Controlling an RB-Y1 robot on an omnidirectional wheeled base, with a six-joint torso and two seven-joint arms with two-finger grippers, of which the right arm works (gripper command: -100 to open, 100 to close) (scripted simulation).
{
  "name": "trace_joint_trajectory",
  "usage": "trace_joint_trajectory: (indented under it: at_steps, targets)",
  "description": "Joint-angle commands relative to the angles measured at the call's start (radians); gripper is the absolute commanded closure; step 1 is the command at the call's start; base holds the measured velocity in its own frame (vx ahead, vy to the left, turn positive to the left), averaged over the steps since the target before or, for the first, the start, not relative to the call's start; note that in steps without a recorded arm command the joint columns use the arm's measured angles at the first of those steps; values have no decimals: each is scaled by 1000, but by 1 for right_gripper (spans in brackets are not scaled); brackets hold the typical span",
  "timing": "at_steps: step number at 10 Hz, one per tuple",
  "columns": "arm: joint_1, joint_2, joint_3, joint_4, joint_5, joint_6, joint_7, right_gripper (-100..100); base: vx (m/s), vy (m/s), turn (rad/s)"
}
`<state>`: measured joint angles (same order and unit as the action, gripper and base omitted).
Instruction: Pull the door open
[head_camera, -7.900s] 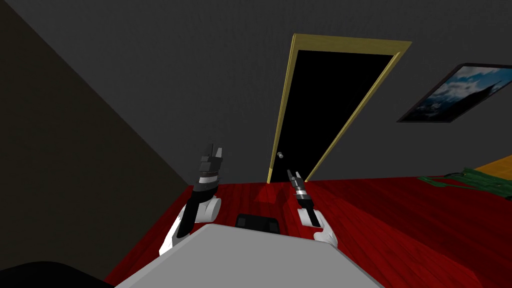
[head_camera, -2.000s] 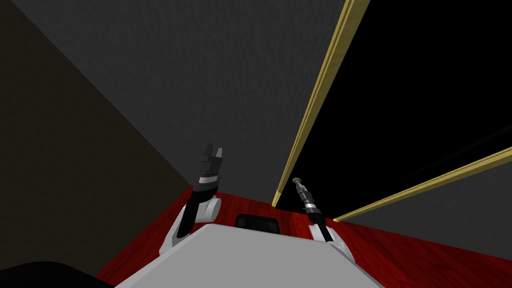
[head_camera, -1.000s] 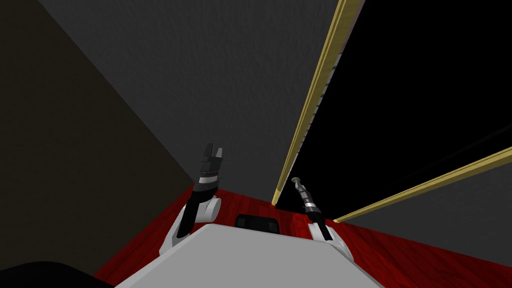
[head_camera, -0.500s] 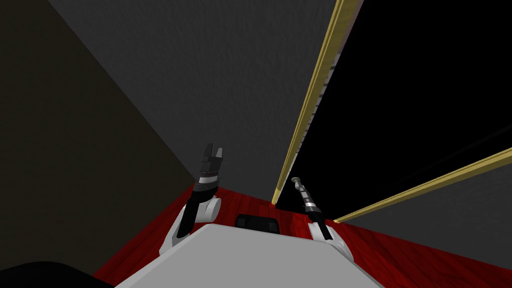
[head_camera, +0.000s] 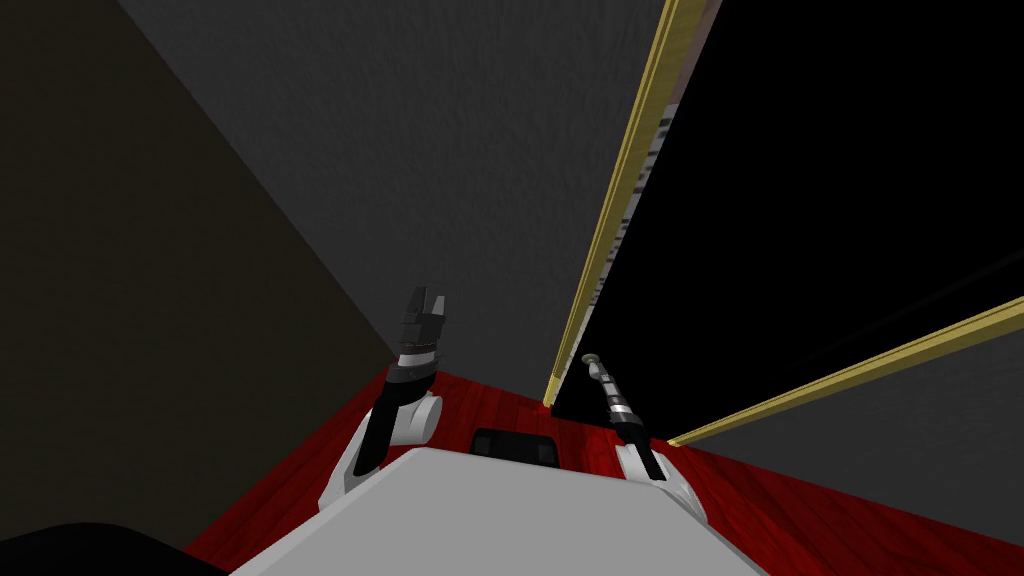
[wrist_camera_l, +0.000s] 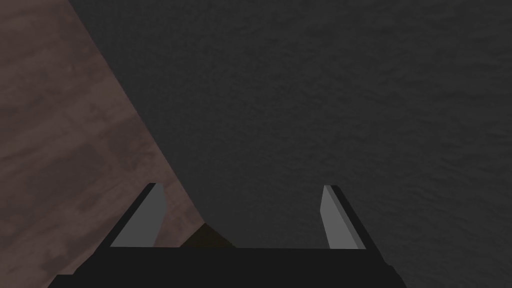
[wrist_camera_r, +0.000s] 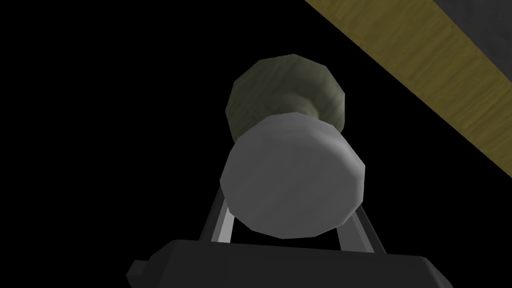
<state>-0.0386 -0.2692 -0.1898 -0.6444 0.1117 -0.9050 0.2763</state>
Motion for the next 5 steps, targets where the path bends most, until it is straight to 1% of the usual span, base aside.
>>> trace_joint_trajectory:
  at_steps: [1,2,3,4,5]
  targets:
    - [-18,9,14,36,-4,-15,-28,100,-31,-13,24]
    - [-18,9,14,36,-4,-15,-28,100,-12,2,-11]
    - [-19,7,23,36,-19,-14,-69,100,-22,-4,44]
    - [-20,6,32,37,-35,-13,-96,100,-55,-22,86]
    - [-20,6,32,37,-35,-13,-111,100,-36,-28,25]
